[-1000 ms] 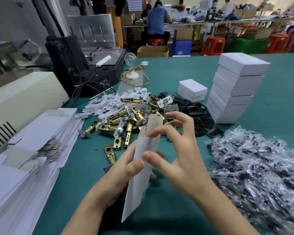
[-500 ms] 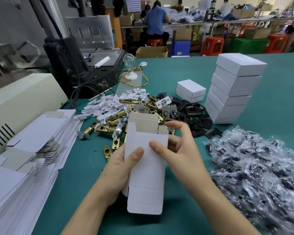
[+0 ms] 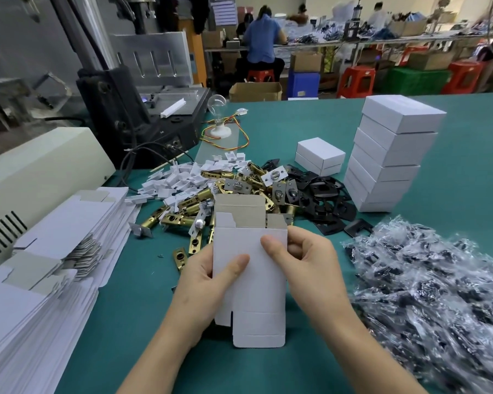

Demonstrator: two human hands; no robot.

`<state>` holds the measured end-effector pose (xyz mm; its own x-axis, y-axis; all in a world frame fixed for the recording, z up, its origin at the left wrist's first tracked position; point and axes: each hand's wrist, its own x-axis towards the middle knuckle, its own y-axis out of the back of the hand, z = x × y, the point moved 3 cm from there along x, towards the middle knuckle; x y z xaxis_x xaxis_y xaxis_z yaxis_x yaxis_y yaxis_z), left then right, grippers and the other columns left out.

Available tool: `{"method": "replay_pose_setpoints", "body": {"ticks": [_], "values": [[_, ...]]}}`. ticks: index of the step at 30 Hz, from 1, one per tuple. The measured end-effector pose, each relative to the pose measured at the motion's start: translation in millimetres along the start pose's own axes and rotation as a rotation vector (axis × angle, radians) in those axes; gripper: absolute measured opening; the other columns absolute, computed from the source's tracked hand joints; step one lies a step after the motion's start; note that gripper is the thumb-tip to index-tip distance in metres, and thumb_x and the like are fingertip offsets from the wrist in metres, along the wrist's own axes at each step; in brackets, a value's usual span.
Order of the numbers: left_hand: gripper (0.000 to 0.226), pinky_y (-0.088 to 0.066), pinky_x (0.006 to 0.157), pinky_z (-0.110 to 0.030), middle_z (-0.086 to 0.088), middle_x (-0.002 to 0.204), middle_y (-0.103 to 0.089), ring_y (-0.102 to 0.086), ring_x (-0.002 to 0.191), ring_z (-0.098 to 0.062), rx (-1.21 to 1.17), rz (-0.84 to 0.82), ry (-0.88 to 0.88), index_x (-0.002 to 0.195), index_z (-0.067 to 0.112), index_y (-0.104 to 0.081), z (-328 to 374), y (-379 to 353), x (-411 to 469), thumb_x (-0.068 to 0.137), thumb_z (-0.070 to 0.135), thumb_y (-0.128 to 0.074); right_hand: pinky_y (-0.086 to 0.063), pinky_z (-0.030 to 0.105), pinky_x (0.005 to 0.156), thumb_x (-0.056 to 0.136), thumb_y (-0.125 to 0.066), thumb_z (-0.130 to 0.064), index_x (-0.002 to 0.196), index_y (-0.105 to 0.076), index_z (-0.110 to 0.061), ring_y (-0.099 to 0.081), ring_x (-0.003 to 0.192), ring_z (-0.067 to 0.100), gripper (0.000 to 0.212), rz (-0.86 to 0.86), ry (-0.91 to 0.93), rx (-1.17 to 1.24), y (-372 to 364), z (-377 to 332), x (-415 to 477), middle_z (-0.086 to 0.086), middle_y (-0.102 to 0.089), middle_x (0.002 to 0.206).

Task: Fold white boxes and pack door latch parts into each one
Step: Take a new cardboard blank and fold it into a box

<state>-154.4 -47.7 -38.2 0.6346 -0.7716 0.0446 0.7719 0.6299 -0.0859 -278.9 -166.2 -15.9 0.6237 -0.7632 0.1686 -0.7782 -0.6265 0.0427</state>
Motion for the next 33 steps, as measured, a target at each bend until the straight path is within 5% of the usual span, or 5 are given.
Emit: {"method": "replay_pose_setpoints", "body": {"ticks": [5,12,18,25,33], "values": [[0.063,-0.063,0.072,-0.031,0.001,0.114,-0.077,-0.079,0.094,-0.024,-0.011,0.119,-0.134,0.136,0.052,-0.054,1.0,4.9,1.9,0.083,0.031,-0.079,-0.062,0.037,0.069,0.094,-0.073,-0.029,0.114,-0.059,-0.047,-0.076,0.082,0.013,0.03,0.014,0.088,0.012,-1.7,-5.5,-1.7,-0.008,-0.08,0.09],[0.056,-0.061,0.081,-0.026,0.003,0.126,-0.075,-0.073,0.113,-0.015,-0.031,0.061,-0.199,0.138,0.06,-0.057,8.0,2.9,-2.1,0.09,0.035,-0.071,-0.054,0.021,0.072,0.098,-0.067,-0.025,0.131,-0.06,-0.045,-0.071,0.097,0.011,0.04,-0.059,0.174,-0.001,-2.5,-6.2,-1.8,-0.011,-0.076,0.105],[0.051,-0.063,0.075,-0.03,-0.002,0.115,-0.078,-0.076,0.101,-0.02,0.011,0.066,-0.224,0.135,0.051,-0.062,10.0,4.9,-4.7,0.086,0.042,-0.072,-0.061,0.04,0.068,0.098,-0.069,-0.022,0.111,-0.073,-0.042,-0.068,0.089,0.008,0.024,-0.095,0.107,-0.039,-1.4,-2.3,3.2,-0.012,-0.072,0.091],[0.047,-0.062,0.071,-0.027,-0.003,0.109,-0.077,-0.077,0.094,-0.019,0.088,0.059,-0.263,0.134,0.049,-0.063,7.1,7.4,-5.8,0.087,0.046,-0.069,-0.051,0.022,0.06,0.092,-0.062,-0.036,0.104,-0.073,-0.039,-0.067,0.088,0.009,0.016,-0.132,0.073,-0.02,-0.5,-1.3,3.6,-0.011,-0.073,0.094],[0.028,-0.052,0.061,-0.022,0.003,0.087,-0.071,-0.064,0.075,-0.008,0.166,0.088,-0.258,0.111,0.032,-0.068,2.7,9.7,-3.7,0.091,0.05,-0.061,-0.058,0.036,0.072,0.092,-0.067,-0.038,0.109,-0.066,-0.041,-0.067,0.09,0.006,0.017,-0.141,0.071,-0.03,-2.0,-0.9,3.3,-0.01,-0.074,0.097]]}}
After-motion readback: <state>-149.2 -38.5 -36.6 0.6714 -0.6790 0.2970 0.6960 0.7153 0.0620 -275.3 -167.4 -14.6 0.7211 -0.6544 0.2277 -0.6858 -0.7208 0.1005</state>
